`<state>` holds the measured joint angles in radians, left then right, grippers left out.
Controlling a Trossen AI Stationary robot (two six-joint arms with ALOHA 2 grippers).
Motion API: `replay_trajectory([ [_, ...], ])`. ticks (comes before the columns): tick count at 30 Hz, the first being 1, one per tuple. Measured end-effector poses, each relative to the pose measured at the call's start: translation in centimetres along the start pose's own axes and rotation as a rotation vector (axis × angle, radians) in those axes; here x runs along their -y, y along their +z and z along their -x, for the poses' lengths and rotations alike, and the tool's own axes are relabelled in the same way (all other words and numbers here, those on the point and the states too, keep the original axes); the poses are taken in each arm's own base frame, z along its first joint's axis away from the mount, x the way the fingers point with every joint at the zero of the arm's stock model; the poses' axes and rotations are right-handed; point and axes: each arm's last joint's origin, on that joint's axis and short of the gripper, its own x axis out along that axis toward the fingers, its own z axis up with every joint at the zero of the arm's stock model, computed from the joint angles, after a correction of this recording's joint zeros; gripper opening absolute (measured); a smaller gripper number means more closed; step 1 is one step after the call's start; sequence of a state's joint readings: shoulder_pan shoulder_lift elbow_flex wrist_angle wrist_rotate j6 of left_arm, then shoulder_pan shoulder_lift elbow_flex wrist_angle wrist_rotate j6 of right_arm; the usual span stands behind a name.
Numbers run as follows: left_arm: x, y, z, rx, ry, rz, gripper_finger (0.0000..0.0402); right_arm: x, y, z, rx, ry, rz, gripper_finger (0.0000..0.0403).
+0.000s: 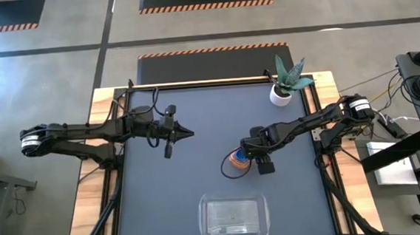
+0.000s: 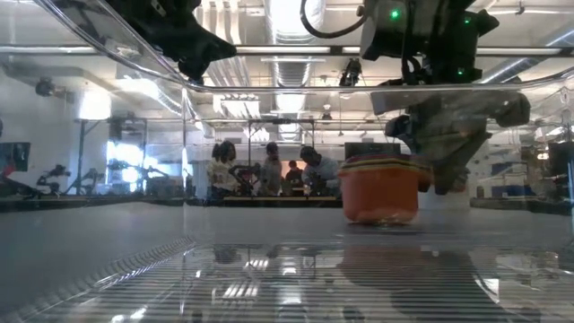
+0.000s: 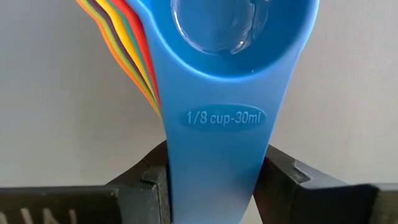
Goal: Nest measuring cups in basket
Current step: Put the all measuring cups into the bin
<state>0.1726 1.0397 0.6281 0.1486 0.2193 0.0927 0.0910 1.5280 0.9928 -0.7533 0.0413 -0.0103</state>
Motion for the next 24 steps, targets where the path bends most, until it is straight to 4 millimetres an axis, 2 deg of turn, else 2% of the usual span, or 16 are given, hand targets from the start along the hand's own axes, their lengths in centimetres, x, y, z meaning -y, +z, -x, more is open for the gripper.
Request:
replay_trajectory([
  [24, 0.0, 0.01, 0.0, 0.001, 0.0, 0.004, 0.0, 0.01, 0.06, 0.01, 0.007, -0.002, -0.049, 0.0148],
])
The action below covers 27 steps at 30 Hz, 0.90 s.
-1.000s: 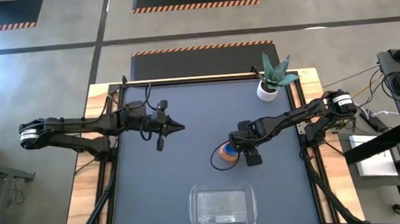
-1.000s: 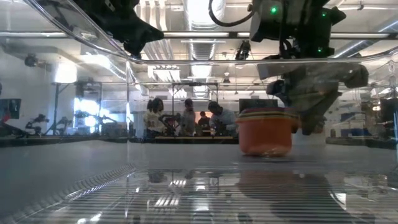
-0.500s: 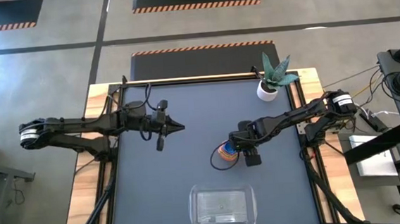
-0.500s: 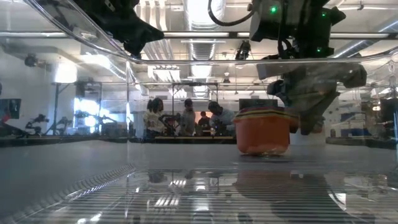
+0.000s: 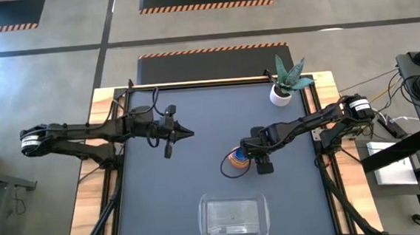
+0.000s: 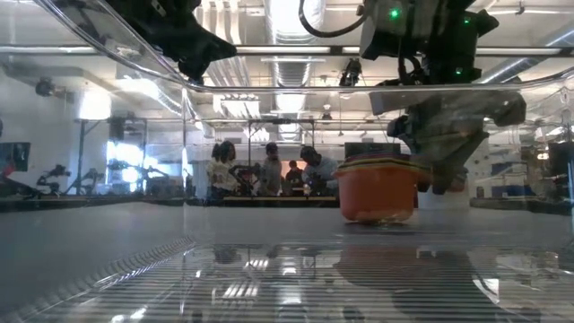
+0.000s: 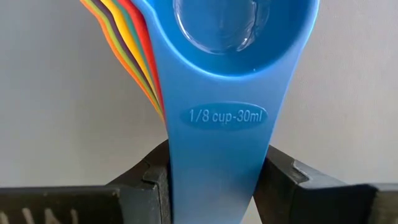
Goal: Nest measuring cups in basket
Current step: Put the all measuring cups into the bin
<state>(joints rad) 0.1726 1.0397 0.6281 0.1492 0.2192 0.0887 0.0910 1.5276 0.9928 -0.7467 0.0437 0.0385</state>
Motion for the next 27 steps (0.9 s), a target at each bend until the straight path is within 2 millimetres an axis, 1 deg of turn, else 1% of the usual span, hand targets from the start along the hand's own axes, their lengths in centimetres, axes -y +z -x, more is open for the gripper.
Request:
replay_trajectory([
  [3, 0.0, 0.0, -0.01, 0.0, 0.0, 0.0, 0.0, 0.0, 0.0, 0.0, 0.0, 0.0, -0.014, 0.0148],
  [6, 0.0, -0.01, -0.01, -0.001, 0.0, 0.0, 0.0, 0.0, 0.01, 0.0, 0.001, 0.0, -0.018, 0.016],
  [11, 0.0, -0.01, -0.01, -0.001, 0.0, 0.0, 0.0, -0.01, 0.02, 0.01, 0.003, 0.003, -0.041, 0.0192],
  [20, 0.0, -0.01, -0.01, -0.001, 0.0, 0.001, 0.0, -0.21, 0.05, 0.1, 0.004, 0.073, -0.081, 0.0249],
  [27, 0.0, -0.01, -0.01, -0.001, 0.0, 0.001, 0.0, -0.24, 0.49, 0.3, 0.057, 0.086, -0.095, 0.0295],
])
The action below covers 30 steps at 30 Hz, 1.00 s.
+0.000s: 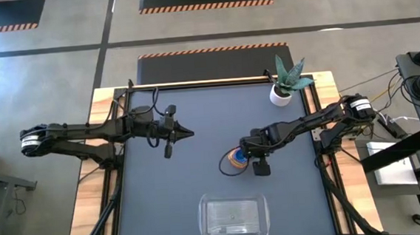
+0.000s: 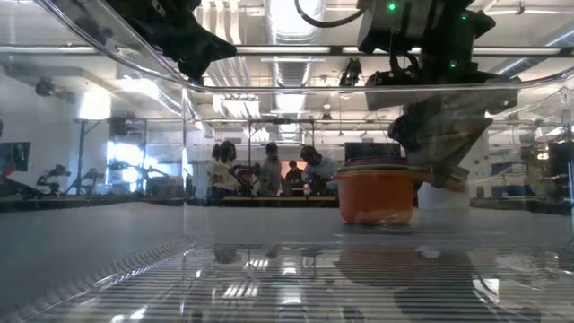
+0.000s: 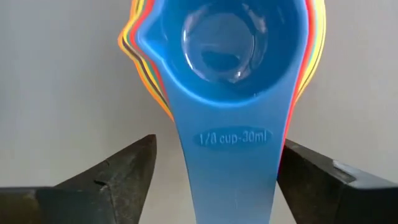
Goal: Nest measuring cups in basket
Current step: Put the all measuring cups into the bin
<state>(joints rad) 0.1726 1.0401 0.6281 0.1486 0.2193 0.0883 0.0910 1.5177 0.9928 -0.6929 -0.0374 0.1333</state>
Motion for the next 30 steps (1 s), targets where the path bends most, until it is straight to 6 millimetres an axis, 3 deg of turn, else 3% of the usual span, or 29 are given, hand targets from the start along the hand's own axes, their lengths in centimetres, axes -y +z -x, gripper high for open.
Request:
replay_trajectory([
  [6, 0.0, 0.0, 0.0, 0.0, 0.0, 0.0, 0.0, 0.1, 0.1, 0.0, 0.005, 0.0, 0.002, 0.0315],
  [11, 0.0, 0.0, 0.0, 0.0, 0.0, 0.0, 0.0, 0.5, 0.4, 0.0, 0.028, 0.029, -0.013, 0.0305],
  [18, 0.0, 0.0, 0.0, 0.0, 0.0, -0.003, 0.0, 1.3, 0.7, -0.1, 0.046, 0.049, -0.008, 0.0273],
  [30, 0.0, 0.0, 0.0, -0.001, 0.002, -0.009, 0.0, 1.4, 0.7, -0.1, 0.046, 0.033, 0.035, 0.0184],
])
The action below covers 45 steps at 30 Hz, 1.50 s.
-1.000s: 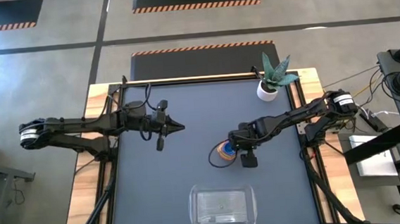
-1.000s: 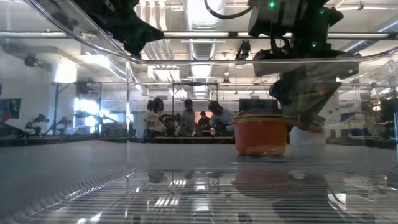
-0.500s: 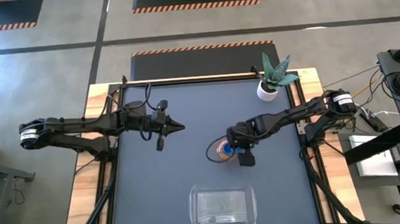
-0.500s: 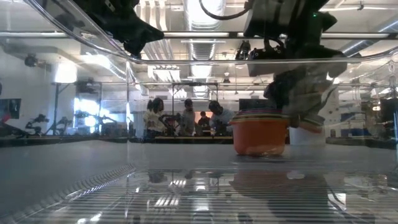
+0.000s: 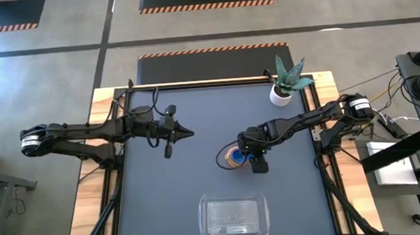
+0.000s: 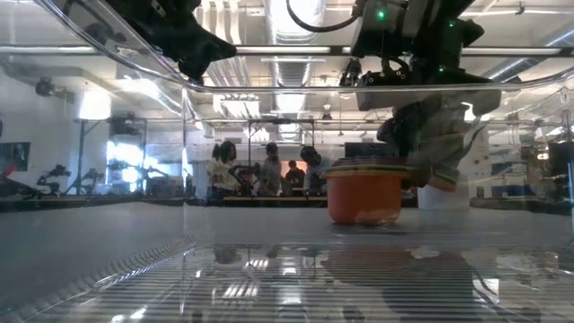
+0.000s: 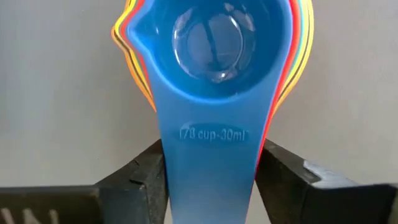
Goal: Nest measuring cups in basket
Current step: Put the all measuring cups into the bin
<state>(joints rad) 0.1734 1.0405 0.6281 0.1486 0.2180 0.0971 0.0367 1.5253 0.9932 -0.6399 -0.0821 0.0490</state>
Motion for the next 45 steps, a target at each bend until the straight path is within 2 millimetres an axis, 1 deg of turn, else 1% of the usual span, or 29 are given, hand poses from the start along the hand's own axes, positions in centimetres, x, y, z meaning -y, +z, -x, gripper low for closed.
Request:
replay_trajectory([
  [9, 0.0, 0.0, 0.0, 0.0, 0.001, 0.01, 0.0, 0.0, 0.0, 0.0, -0.003, -0.004, -0.026, 0.0148],
  [18, 0.0, 0.0, 0.0, 0.0, 0.002, 0.01, 0.0, 0.0, -0.1, 0.0, -0.007, -0.003, -0.039, 0.0143],
  [27, 0.0, 0.0, 0.0, -0.001, 0.002, 0.004, 0.0, -0.1, -0.2, 0.6, -0.003, 0.022, -0.058, 0.0141],
  [33, 0.0, 0.0, 0.0, -0.004, 0.002, 0.003, 0.0, -0.2, -0.5, 1.4, -0.001, 0.031, -0.069, 0.014],
  [45, 0.0, -0.1, 0.0, -0.008, 0.001, 0.006, 0.0, -0.5, -0.8, 4.4, 0.092, 0.041, -0.088, 0.0135],
])
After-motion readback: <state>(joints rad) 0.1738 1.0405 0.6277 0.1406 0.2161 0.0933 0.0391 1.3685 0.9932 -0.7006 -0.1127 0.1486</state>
